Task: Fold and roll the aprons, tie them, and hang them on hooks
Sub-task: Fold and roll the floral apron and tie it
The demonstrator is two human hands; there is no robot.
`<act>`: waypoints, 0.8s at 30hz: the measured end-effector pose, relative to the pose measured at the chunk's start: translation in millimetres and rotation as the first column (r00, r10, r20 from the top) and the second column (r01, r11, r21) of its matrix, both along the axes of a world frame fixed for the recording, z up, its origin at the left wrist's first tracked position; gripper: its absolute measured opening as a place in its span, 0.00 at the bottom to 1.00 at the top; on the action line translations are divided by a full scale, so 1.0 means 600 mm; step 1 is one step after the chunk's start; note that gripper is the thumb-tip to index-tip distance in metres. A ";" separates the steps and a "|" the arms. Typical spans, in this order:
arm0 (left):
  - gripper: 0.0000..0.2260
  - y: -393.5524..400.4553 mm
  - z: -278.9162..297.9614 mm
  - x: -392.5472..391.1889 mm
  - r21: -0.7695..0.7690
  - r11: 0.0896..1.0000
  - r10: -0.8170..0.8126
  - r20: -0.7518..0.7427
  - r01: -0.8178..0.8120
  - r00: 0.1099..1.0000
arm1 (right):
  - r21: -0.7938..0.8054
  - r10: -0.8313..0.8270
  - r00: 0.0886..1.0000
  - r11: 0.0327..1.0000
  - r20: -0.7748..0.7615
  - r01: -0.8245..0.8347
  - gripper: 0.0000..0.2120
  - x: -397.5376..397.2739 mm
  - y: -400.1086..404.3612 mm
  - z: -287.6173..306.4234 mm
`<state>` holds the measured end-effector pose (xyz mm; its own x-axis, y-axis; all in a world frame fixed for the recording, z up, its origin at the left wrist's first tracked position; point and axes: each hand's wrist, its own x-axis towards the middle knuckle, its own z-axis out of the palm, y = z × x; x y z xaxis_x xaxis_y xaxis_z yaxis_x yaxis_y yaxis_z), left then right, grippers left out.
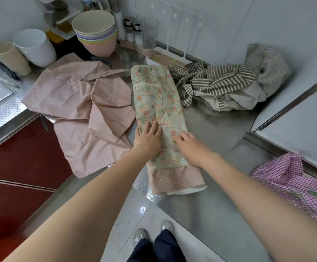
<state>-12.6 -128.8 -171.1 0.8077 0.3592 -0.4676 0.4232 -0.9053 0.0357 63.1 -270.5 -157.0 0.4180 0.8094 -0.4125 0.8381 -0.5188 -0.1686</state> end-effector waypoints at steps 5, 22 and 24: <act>0.23 -0.047 -0.001 -0.057 -0.055 0.979 0.205 0.212 -0.198 0.955 | -0.190 -0.342 0.891 0.936 -0.298 0.295 0.14 -0.004 -0.022 -0.001; 0.18 -0.128 0.050 -0.164 -0.792 -0.068 0.890 -0.323 -0.607 0.322 | -0.345 -0.467 0.024 0.685 -0.884 0.641 0.14 -0.077 -0.050 0.027; 0.16 -0.129 0.061 -0.173 -0.743 -0.278 0.814 -0.519 -0.608 0.261 | -0.308 -0.393 -0.056 0.616 -0.918 0.725 0.17 -0.078 -0.056 0.028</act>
